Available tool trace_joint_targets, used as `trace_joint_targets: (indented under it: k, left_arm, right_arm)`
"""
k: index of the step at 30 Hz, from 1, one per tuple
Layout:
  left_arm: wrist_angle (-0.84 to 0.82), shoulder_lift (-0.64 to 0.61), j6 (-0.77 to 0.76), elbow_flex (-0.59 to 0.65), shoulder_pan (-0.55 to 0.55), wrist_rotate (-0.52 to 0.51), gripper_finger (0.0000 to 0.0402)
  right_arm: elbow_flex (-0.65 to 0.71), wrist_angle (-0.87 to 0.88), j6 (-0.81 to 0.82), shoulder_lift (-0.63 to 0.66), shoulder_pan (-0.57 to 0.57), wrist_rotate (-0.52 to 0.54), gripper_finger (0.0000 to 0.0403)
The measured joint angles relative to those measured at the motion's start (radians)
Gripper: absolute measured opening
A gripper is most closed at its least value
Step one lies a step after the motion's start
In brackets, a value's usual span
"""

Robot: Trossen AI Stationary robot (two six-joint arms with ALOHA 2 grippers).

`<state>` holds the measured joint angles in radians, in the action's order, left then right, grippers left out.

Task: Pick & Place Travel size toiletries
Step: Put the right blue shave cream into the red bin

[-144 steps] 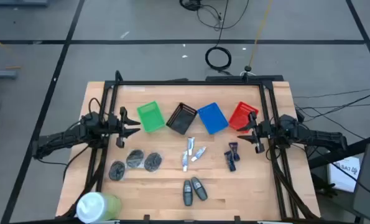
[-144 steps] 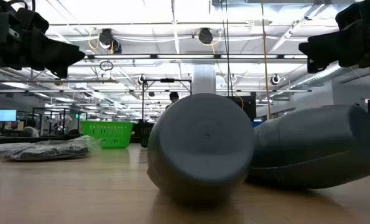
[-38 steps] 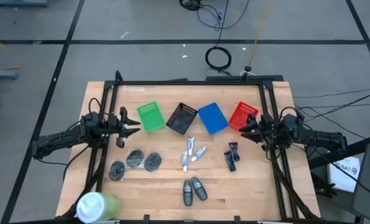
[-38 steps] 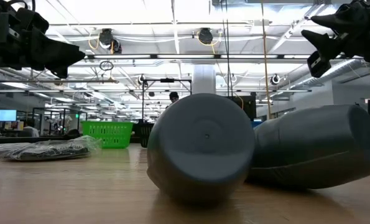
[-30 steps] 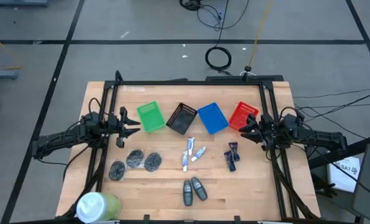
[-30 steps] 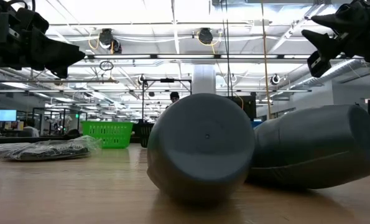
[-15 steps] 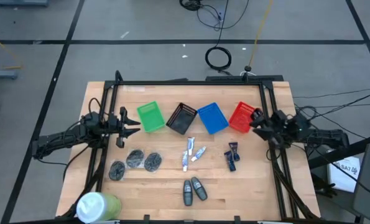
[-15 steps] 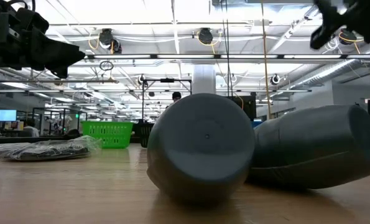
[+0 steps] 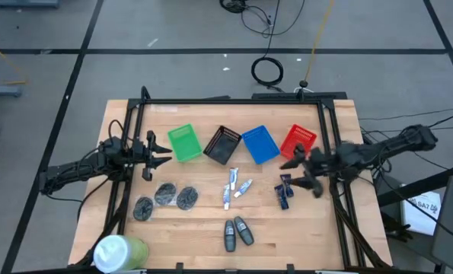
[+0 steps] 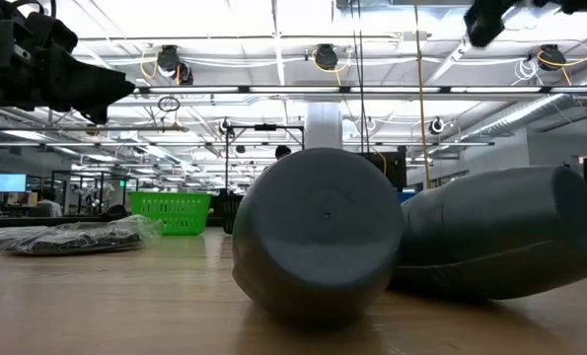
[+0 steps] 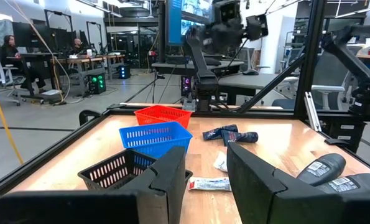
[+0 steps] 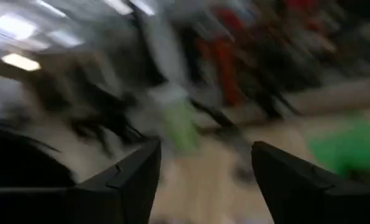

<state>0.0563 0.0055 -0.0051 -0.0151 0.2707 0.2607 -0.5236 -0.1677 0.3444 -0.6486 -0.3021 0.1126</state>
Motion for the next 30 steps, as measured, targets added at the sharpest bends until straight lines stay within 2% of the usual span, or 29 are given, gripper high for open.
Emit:
trace_joint_targets:
  k: [3,5,7,11,15,19,30]
  left_arm:
    - [0.000,0.000,0.000,0.000,0.000,0.000,0.0115]
    - [0.000,0.000,-0.001,0.000,0.000,0.000,0.0115]
    - [0.000,0.000,-0.001,0.000,0.000,0.000,0.0115]
    - [0.000,0.000,-0.001,0.000,0.000,0.000,0.0115]
    - [0.000,0.000,-0.001,0.000,0.000,0.000,0.0115]
    - [0.000,0.000,0.000,0.000,0.000,0.000,0.0115]
    - [0.000,0.000,0.000,0.000,0.000,0.000,0.0115]
  right_arm:
    - [-0.155,0.402,0.185,-0.127,-0.030,0.192,0.0236]
    - [-0.216,0.598,0.341,-0.215,-0.043,0.225,0.0232]
    - [-0.248,0.697,0.487,-0.298,-0.054,0.219,0.0231]
    - [-0.255,0.776,0.687,-0.447,-0.066,0.107,0.0231]
    - [-0.255,0.891,0.808,-0.559,-0.065,0.040,0.0227]
    - [-0.255,0.971,0.891,-0.634,-0.065,0.042,0.0224]
    - [-0.255,0.955,0.927,-0.774,-0.065,0.047,0.0221]
